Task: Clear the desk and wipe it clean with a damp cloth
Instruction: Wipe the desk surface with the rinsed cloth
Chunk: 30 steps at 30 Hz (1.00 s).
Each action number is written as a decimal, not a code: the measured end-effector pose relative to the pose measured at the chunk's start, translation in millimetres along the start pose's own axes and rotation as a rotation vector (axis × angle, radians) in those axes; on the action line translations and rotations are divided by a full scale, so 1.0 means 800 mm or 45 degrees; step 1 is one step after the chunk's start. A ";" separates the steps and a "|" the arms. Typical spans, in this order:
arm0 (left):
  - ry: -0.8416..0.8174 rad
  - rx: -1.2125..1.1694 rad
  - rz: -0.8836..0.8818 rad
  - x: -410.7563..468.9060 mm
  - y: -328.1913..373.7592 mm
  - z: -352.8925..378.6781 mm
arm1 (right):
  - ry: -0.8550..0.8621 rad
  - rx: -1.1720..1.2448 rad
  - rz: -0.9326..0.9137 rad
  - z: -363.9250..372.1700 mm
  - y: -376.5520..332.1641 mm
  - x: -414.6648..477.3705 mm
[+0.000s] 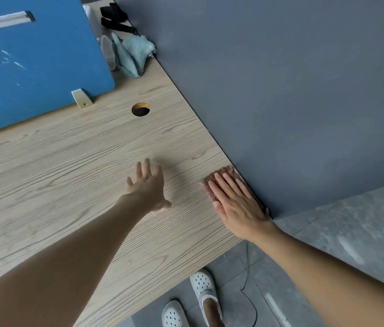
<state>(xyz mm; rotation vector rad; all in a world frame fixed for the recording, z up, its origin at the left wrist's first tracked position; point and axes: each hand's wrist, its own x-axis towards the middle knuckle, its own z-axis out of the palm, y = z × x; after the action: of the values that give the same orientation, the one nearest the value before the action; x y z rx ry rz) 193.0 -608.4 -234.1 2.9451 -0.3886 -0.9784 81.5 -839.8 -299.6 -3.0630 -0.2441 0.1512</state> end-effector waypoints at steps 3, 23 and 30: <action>-0.032 -0.001 0.102 0.013 -0.005 0.000 | 0.019 0.001 0.081 0.013 -0.001 -0.011; 0.092 0.047 0.051 0.063 -0.028 -0.031 | 0.061 0.019 0.093 0.011 -0.006 0.034; 0.188 0.088 -0.057 0.082 -0.045 -0.032 | 0.096 -0.003 0.239 0.013 -0.026 0.053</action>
<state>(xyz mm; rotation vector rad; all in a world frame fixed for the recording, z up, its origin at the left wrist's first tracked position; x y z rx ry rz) 267.2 -590.6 -255.5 3.0754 -0.3610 -0.7598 119.0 -811.7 -312.0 -3.0814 0.0484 0.0449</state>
